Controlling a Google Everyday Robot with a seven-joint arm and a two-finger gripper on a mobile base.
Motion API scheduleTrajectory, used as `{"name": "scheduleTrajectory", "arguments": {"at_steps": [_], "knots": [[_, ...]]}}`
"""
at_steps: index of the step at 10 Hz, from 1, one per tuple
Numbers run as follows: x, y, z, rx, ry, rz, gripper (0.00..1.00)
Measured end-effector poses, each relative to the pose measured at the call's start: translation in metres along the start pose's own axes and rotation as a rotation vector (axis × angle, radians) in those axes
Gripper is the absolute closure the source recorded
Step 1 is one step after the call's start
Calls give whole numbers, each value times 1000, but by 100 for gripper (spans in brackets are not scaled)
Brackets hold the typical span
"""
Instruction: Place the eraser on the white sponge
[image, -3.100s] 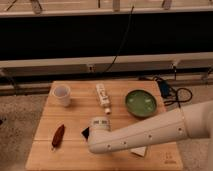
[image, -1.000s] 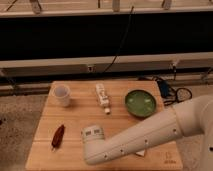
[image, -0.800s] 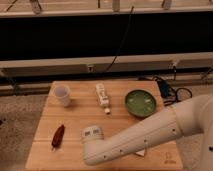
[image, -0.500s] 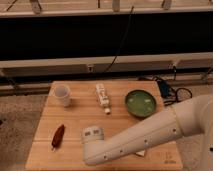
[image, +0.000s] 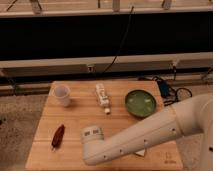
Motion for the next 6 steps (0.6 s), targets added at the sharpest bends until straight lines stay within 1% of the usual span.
{"name": "scheduleTrajectory", "arguments": {"at_steps": [2,3,4,6], "knots": [[8,-7,4,-15,-57,-91,20],[13,-12,6,-30,-82,-151,20],[17,-16,7,-34,-111,-193,20],[24,-18,12,-46,-147,-243,20]]}}
